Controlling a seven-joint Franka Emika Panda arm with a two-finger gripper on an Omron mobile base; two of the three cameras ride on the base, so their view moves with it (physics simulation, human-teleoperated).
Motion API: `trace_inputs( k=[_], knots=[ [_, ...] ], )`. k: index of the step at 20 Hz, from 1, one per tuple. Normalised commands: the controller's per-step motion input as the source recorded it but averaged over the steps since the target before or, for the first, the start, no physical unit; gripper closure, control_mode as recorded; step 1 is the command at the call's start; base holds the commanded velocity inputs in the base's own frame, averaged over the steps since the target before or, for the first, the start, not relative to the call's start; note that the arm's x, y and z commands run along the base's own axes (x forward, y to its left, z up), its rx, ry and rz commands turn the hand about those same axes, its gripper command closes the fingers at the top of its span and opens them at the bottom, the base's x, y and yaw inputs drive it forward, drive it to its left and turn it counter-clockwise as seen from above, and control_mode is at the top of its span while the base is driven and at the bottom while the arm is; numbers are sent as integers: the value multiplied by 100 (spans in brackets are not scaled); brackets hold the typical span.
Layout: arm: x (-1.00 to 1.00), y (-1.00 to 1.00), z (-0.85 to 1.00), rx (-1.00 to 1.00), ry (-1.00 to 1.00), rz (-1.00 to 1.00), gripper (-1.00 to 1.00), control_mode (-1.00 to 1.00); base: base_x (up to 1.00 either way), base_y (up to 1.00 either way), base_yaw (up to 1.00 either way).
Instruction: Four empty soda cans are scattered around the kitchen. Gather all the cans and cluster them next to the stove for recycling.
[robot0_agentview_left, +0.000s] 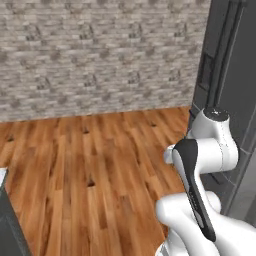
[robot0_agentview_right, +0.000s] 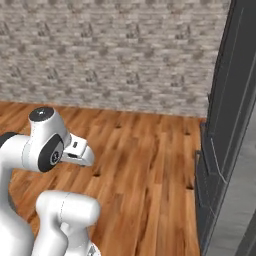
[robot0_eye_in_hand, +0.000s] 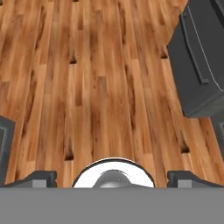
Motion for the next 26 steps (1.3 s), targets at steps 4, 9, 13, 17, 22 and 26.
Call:
trace_inputs(
  k=[4,9,13,17,22,26],
  knots=[
    [0,0,0,0,0,0,-100,100,100,11,15],
    [0,0,0,0,0,0,-100,100,92,5,25],
    [0,0,0,0,0,0,-100,100,28,0,46],
    [0,0,0,0,0,0,-100,100,0,0,50],
    [0,0,0,0,0,0,-100,100,34,5,43],
    [0,0,0,0,0,0,-100,100,100,8,20]
  ],
)
